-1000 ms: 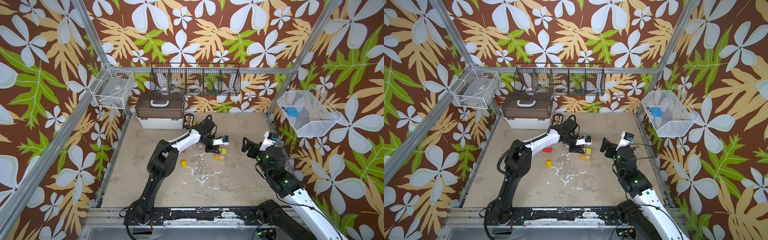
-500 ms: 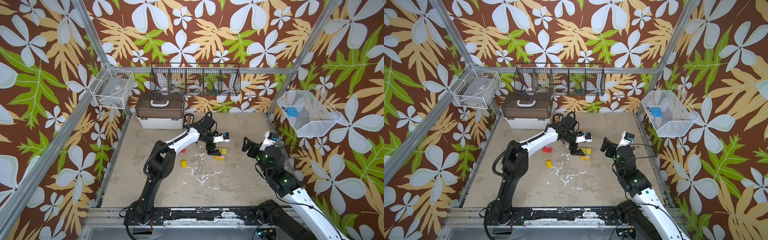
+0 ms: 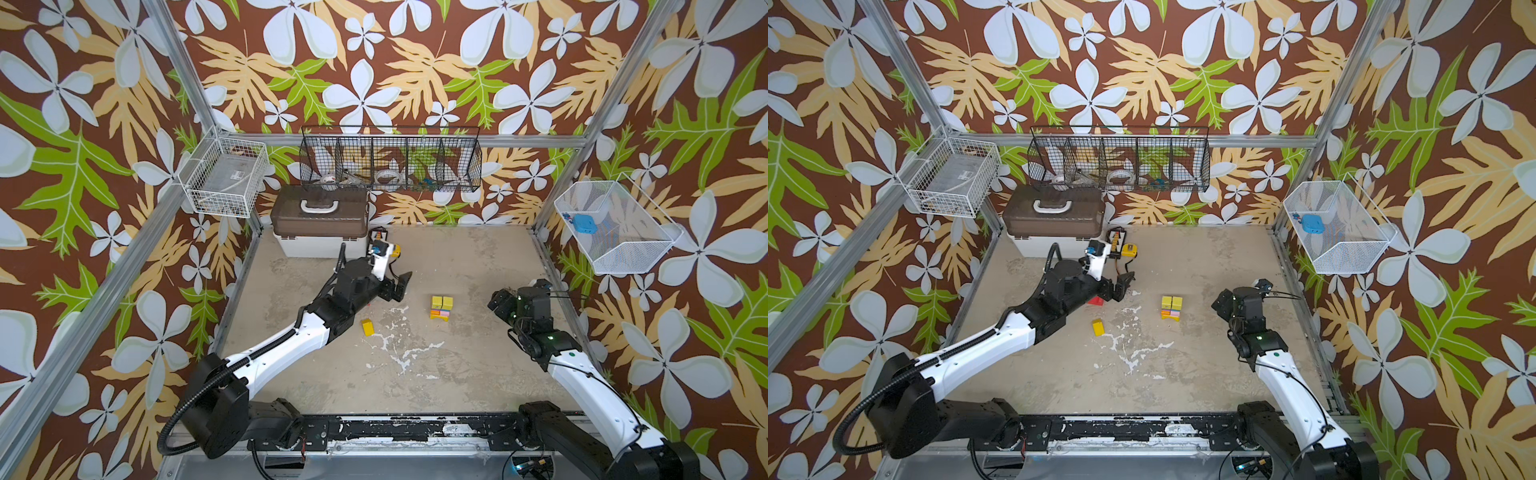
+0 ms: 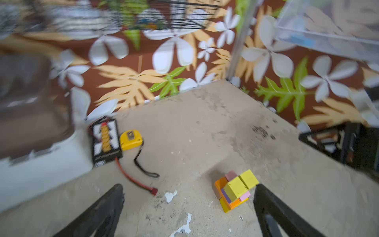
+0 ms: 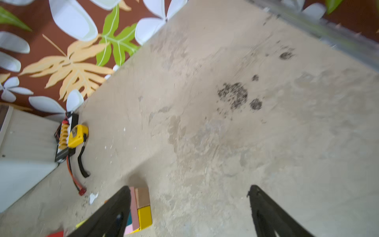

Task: Build the wood block tower
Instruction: 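Lower the small yellow cube onto the tower top and open the left gripper, then move the left gripper beside the tower while the right gripper approaches its other side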

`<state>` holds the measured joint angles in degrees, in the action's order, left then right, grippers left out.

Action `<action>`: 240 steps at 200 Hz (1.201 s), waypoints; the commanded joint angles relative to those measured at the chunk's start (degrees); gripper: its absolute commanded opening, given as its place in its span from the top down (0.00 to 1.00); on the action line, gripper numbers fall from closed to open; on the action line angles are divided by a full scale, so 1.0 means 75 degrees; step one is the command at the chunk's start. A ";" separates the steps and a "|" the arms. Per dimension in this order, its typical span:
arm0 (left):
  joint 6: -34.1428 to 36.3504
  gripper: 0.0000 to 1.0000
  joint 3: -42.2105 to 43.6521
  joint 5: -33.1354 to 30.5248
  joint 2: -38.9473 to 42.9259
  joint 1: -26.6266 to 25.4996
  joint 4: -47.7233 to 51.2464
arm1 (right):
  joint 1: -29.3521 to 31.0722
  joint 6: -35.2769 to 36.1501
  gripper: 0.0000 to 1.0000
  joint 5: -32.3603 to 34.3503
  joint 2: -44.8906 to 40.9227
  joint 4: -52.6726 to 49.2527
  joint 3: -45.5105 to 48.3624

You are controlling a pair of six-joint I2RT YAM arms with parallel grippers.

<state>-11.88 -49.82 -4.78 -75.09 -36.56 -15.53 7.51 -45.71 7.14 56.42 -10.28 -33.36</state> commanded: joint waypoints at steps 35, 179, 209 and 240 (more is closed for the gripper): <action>-0.2712 0.03 0.0901 0.0259 -0.0443 0.0116 -0.1264 | 0.0008 -0.0059 0.16 -0.1116 0.0974 0.0595 -0.0107; -0.3033 0.18 -0.0919 0.0386 -0.3677 -0.0644 0.0375 | 0.1180 -0.0242 0.25 -0.0731 0.2482 0.0854 -0.0406; -0.3016 0.18 -0.1090 0.0426 -0.3908 -0.0708 0.0453 | 0.1184 -0.0176 0.27 -0.0973 0.2891 0.0921 -0.0546; -0.2968 0.18 -0.1260 0.0436 -0.4015 -0.0780 0.0521 | 0.1175 -0.0105 0.27 -0.1037 0.2887 0.0967 -0.0573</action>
<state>-34.61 -58.26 -1.06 -104.75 -42.17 -12.19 16.38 -47.48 0.01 78.22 -4.21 -37.21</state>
